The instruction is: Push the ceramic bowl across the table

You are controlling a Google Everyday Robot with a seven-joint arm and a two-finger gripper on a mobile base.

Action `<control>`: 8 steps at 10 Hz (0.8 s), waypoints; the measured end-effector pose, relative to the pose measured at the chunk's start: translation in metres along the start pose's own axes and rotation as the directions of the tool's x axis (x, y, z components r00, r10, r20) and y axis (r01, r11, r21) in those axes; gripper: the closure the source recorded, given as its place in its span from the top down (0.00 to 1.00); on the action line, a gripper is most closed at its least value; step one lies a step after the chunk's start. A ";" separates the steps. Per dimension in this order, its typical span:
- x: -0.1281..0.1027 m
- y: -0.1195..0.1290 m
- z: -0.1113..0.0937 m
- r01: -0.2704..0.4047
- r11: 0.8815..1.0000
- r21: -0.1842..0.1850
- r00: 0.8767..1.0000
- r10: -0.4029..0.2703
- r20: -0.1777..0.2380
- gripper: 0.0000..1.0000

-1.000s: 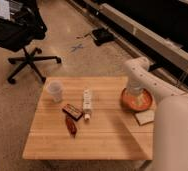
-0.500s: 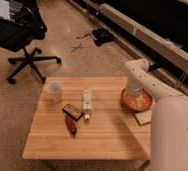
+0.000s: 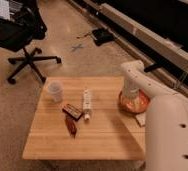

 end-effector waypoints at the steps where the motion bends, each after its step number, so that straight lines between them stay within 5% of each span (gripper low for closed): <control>1: -0.009 -0.001 0.000 0.032 0.999 -0.002 0.999 -0.032 0.008 0.65; 8: -0.072 -0.016 -0.005 0.230 0.973 0.010 0.971 -0.230 0.072 0.65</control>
